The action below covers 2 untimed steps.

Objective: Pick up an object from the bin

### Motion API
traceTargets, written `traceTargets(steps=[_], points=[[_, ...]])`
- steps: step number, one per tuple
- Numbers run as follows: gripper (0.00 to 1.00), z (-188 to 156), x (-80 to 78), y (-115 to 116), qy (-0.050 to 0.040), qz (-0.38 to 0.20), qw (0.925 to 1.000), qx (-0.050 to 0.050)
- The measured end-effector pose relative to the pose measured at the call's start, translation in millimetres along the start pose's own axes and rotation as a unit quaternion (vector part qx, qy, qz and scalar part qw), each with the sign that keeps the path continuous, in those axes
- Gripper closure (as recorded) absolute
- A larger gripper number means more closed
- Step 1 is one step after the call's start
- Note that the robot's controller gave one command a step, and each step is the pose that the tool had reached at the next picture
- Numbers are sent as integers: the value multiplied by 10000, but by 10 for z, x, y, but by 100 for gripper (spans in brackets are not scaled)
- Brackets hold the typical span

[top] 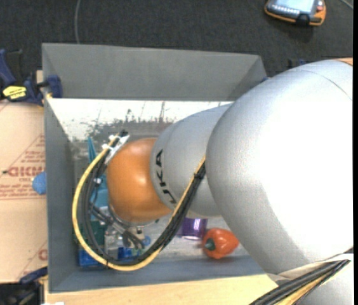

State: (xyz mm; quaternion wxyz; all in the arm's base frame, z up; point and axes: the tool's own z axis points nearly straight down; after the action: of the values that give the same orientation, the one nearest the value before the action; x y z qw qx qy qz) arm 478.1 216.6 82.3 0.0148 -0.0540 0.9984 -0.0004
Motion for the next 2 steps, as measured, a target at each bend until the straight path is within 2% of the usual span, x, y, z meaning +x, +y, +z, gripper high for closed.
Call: traceTargets(steps=[1, 2], points=[[100, 0, 0, 0, 1, 9, 10000, -2], [100, -610, -103, 84, -20, -73, 10000, -8]])
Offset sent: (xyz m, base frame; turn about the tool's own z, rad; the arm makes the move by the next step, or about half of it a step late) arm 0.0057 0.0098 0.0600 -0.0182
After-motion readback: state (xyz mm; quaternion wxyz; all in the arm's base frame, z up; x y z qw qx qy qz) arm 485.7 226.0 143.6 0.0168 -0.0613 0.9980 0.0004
